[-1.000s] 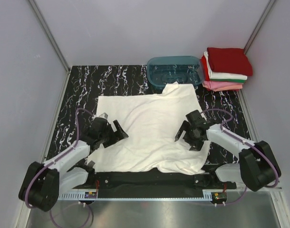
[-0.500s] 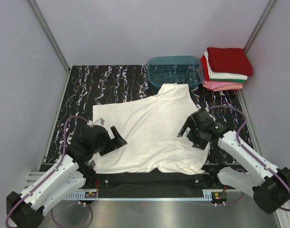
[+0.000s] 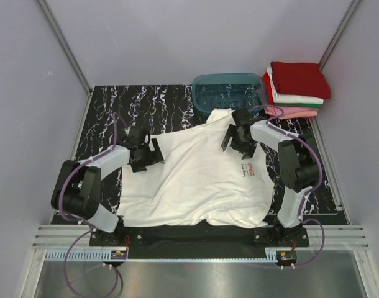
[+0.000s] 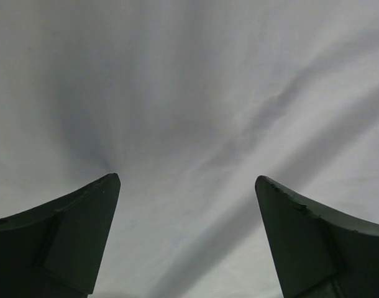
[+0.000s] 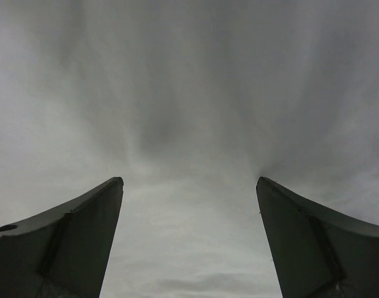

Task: Fold and stack the t-shirts
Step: Flatten the tshirt out

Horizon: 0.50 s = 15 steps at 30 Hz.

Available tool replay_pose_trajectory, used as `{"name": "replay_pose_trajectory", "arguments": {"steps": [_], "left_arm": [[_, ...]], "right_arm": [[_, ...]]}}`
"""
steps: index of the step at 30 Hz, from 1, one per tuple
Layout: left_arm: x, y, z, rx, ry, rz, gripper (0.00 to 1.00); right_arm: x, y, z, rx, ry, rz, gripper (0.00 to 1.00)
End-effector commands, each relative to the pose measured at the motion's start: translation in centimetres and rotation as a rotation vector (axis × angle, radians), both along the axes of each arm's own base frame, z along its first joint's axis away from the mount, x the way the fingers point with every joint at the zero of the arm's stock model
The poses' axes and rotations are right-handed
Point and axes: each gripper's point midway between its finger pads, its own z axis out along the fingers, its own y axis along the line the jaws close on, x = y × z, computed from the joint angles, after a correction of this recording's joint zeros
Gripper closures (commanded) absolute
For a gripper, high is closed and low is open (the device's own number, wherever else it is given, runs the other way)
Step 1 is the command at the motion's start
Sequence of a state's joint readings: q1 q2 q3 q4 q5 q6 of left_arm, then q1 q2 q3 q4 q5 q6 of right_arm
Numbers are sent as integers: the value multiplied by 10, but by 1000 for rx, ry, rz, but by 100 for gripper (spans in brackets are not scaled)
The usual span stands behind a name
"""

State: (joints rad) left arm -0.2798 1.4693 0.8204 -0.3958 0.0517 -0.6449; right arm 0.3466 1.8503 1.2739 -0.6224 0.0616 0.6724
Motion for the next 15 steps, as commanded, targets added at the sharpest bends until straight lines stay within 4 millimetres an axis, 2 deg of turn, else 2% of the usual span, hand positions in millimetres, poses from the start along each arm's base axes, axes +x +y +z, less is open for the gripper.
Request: {"name": "replay_pose_trajectory", "arguments": {"steps": [1,2,4,6,7,8,9,10,13,15], "left_arm": [[16,-16,-6,-44,-23,-86,4],[7,-14,-19,-43,8,-87,4],[1,-13,-26,-45,11,-80,4],[-10,-9,-33,-43,22,-66,4],[-16,-8,-38,-42,36,-62,4],[-19,-7,-37,-48,27,-59,4],[-33,-4,-46,-47,55,-47,4],[-38,-2,-48,-49,58,-42,4],[-64,2,-57,-64,81,-24,4],[-70,3,-54,-77,64,-26,4]], "right_arm": [[5,3,-5,-9,-21,47,5],[-7,-1,-19,-17,6,39,5],[-23,-6,-32,-15,42,-6,4],[-62,-16,-60,-5,106,-73,4],[-61,-12,-55,16,96,-92,4],[-83,-19,-68,10,133,-111,4],[-91,-21,-71,14,140,-151,3],[-107,-23,-72,14,146,-154,4],[-119,-24,-62,23,117,-185,3],[-129,-26,-56,24,119,-196,1]]}}
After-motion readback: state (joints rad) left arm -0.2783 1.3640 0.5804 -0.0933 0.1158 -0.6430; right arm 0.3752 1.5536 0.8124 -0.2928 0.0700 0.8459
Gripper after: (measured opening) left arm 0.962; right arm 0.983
